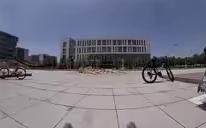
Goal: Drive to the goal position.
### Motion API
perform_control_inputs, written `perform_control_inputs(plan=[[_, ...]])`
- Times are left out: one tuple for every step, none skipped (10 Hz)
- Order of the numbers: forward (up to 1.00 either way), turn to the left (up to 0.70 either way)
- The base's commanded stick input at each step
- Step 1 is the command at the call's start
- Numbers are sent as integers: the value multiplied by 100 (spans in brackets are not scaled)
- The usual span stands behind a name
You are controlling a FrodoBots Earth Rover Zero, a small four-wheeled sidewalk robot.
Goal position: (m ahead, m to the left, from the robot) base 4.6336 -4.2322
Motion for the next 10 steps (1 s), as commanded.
perform_control_inputs(plan=[[45, 4], [45, 4], [45, 3], [45, 3], [45, 3], [45, 3], [45, 3], [45, 3], [45, 3], [45, 3]])
